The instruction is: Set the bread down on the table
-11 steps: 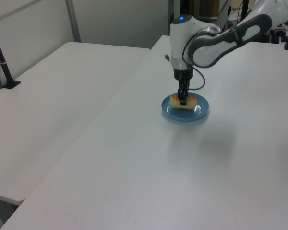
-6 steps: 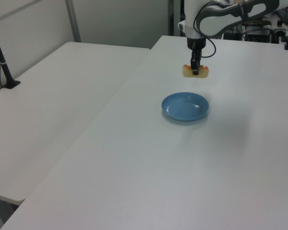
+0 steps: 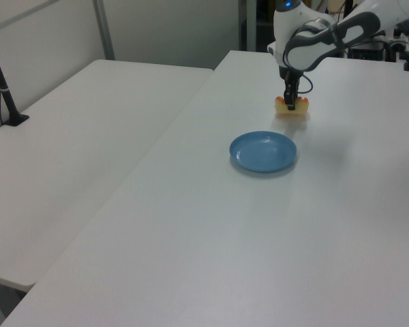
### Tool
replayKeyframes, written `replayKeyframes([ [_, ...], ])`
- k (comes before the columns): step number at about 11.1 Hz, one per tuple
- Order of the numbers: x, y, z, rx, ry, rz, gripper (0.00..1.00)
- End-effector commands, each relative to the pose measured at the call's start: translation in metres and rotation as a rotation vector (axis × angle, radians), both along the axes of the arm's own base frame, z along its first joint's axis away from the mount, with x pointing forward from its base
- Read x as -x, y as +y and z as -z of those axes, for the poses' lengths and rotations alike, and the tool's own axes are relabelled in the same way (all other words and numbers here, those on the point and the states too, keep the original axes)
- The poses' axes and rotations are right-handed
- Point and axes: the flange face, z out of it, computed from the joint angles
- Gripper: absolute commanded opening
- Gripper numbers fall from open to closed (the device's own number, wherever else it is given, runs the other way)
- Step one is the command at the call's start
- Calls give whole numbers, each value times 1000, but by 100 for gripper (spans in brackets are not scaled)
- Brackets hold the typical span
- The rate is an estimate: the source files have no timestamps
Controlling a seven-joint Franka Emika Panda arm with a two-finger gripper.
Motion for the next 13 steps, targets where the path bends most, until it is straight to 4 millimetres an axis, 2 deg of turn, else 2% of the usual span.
replayKeyframes([
  [1, 6, 0, 13, 18, 19, -27, 85],
  [2, 6, 1, 11, 13, 12, -14, 100],
  [3, 6, 3, -3, 9, -8, 1, 100],
  [4, 6, 8, -38, -6, -69, 46, 100],
  [5, 9, 24, -81, -39, -126, 116, 100],
  [6, 18, 43, -123, -92, -158, 179, 100],
  [7, 29, 72, -157, -147, -155, 199, 100],
  [8, 42, 105, -181, -181, -121, 203, 100],
  [11, 77, 177, -231, -218, -21, 144, 100],
  [13, 86, 195, -254, -232, 17, 121, 100],
])
